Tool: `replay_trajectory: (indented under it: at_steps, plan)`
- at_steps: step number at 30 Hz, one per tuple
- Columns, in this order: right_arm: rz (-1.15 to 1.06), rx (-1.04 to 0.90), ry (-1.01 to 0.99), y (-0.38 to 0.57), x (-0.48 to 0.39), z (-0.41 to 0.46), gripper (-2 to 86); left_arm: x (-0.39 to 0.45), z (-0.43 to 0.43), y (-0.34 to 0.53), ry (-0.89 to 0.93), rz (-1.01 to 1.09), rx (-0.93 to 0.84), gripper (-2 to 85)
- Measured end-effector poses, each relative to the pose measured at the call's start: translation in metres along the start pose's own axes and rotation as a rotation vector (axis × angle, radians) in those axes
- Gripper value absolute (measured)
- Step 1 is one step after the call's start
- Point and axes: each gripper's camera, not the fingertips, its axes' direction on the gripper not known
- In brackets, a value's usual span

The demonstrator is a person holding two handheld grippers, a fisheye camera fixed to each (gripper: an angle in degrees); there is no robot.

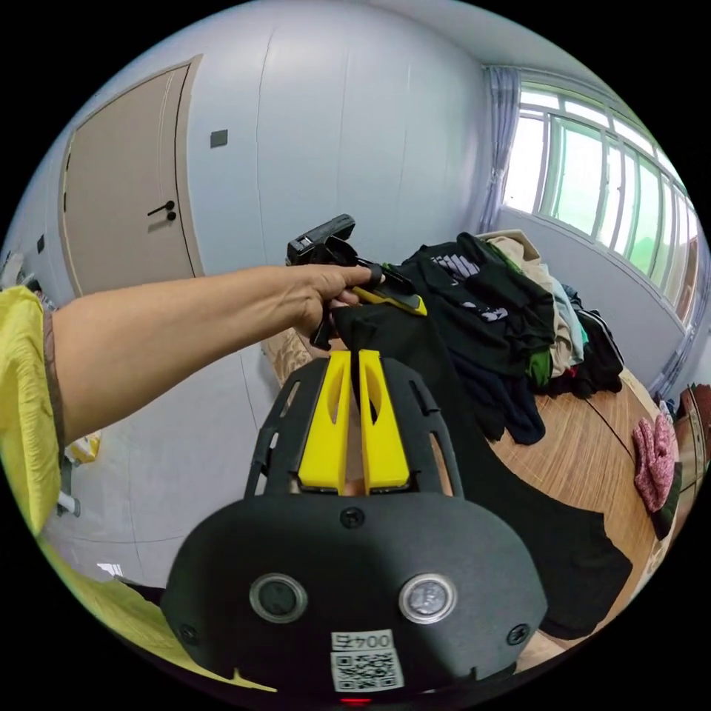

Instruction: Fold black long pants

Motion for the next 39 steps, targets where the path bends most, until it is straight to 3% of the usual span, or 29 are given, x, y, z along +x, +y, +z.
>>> replay_trajectory:
  at_steps: [11, 25, 34, 39]
  plan:
    - [0.311, 0.15, 0.074, 0.001, 0.152, -0.215, 2.1, 0.207, 0.155, -0.035, 0.021, 0.138, -0.009, 3.2]
    - [0.747, 0.212, 0.276, 0.119, 0.375, -0.458, 2.4, 0.501, 0.544, -0.022, -0.045, 0.417, -0.305, 3.0]
    - [1.083, 0.178, 0.333, 0.21, 0.5, -0.542, 2.7, 0.566, 0.787, 0.026, -0.056, 0.42, -0.542, 3.3]
    - [1.204, 0.202, 0.351, 0.234, 0.546, -0.58, 2.7, 0.582, 0.869, 0.05, -0.029, 0.439, -0.62, 4.1]
